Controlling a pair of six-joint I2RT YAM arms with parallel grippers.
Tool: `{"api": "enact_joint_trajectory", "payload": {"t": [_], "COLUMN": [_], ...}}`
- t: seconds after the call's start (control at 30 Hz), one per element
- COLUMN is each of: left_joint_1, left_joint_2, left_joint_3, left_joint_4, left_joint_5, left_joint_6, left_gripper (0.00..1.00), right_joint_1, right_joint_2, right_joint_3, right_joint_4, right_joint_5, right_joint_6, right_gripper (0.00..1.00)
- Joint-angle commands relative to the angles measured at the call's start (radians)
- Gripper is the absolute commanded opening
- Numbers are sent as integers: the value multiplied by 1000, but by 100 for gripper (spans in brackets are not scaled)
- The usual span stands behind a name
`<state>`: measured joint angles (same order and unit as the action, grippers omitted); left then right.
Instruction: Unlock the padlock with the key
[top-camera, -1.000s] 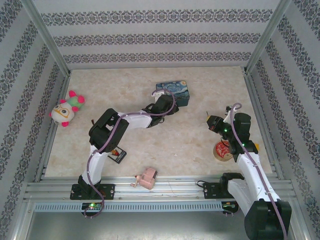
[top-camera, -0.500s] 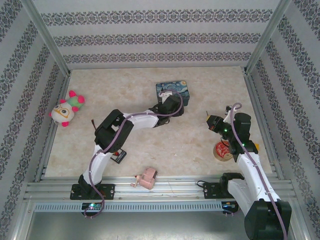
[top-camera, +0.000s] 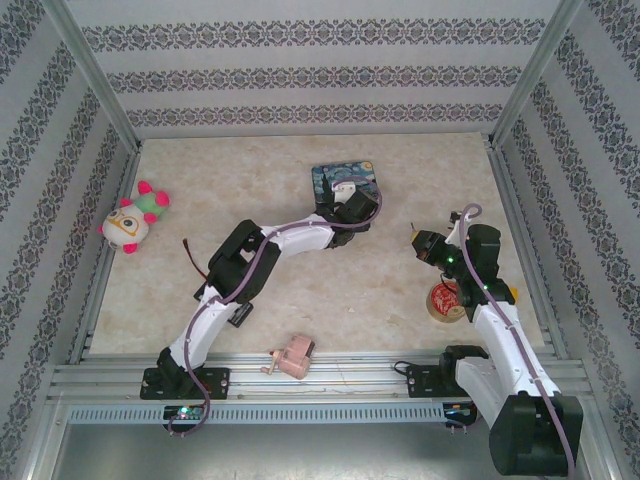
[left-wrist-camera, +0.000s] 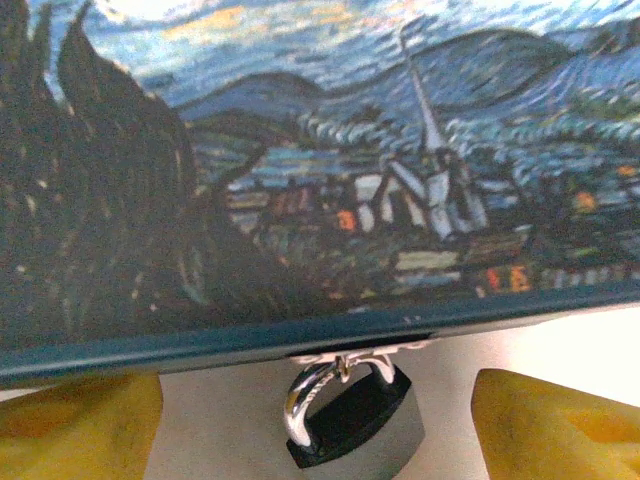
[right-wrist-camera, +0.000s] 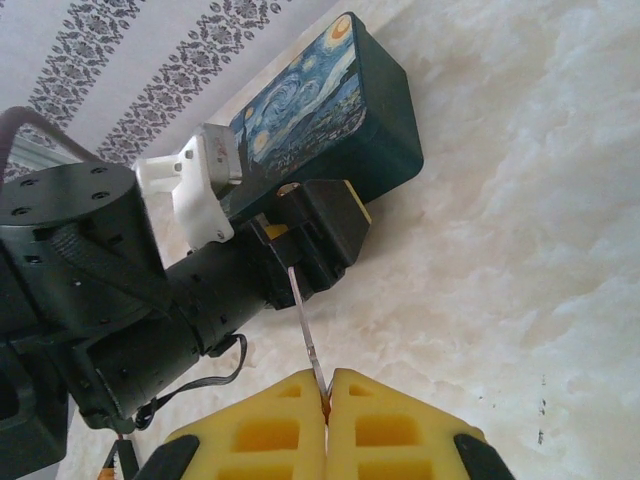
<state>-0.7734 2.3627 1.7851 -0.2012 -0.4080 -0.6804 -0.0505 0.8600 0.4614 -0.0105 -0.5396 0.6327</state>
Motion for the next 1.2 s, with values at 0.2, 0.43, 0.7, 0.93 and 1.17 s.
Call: {"api": "enact_joint_trajectory", "payload": {"t": [0.2,0.43,0.7,0.93,1.17], "left_joint_1": [-10,-9,-7,6,12], "left_joint_2": [62,75,36,4,13], "left_joint_3": [49,62,18,30,82], "left_joint_4": [-54,-43,-17,-71,-111], "left_joint_5": [-36,-26,-12,33,56], "left_joint_6": [69,97,131,130,133], "left_gripper": [77,59,47,60,77], "right_joint_1": [-11,-11,-11,-11,-11], "right_joint_2": [-4,-15,-10,-6,-10], "right_joint_3": [16,20,45,64,70], "right_joint_4": [29,20,2,-14,-23], "right_joint_5": [-20,-27,-32,-40,-43], "right_joint_6": [1,0,-10,-15,-16], "right_gripper": [0,0,0,0,0]}}
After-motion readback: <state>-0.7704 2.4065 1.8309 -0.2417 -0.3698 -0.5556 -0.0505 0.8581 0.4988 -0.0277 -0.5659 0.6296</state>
